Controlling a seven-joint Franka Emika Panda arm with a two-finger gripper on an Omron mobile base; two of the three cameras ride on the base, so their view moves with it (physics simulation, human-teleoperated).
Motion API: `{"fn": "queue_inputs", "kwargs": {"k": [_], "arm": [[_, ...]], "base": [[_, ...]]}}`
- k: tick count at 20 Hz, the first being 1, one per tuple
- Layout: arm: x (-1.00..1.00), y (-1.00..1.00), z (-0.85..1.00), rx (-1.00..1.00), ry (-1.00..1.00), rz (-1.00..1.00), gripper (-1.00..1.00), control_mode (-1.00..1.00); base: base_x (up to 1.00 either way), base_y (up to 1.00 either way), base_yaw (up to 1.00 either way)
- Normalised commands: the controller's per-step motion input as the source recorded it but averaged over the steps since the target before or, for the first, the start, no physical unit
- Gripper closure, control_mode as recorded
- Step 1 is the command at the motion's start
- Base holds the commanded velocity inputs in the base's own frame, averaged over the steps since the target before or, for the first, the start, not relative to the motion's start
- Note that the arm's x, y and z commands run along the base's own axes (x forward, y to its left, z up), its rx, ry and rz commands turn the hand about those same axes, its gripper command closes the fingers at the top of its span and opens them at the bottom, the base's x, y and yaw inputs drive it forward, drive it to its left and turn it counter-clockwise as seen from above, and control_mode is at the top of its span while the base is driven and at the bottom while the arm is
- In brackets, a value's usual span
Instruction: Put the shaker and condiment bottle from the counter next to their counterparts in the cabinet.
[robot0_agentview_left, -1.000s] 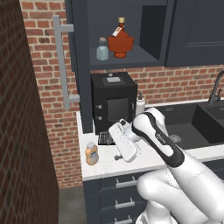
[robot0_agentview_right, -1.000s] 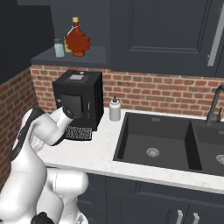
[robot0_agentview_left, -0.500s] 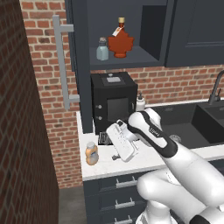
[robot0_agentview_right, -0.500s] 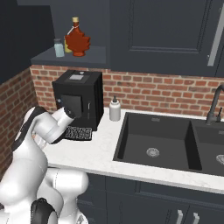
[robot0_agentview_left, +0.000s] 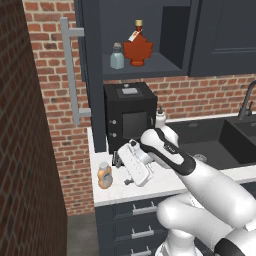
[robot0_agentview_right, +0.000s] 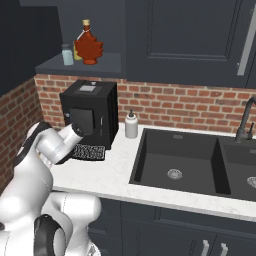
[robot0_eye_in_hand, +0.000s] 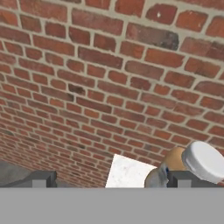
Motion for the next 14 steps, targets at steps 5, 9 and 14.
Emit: {"fn": "queue_inputs", "kwargs": {"k": [5,9,14], "arm": [[0.03,0.09,-0.11,0.0,0.0,0.0,-1.0,-1.0],[0.05,0.09,-0.11,0.0,0.0,0.0,-1.0,-1.0],[0.09,0.09,-0.07,0.0,0.0,0.0,-1.0,-1.0]], "base": [[0.0,0.0,0.0],[0.0,0.0,0.0],[0.0,0.0,0.0]]}}
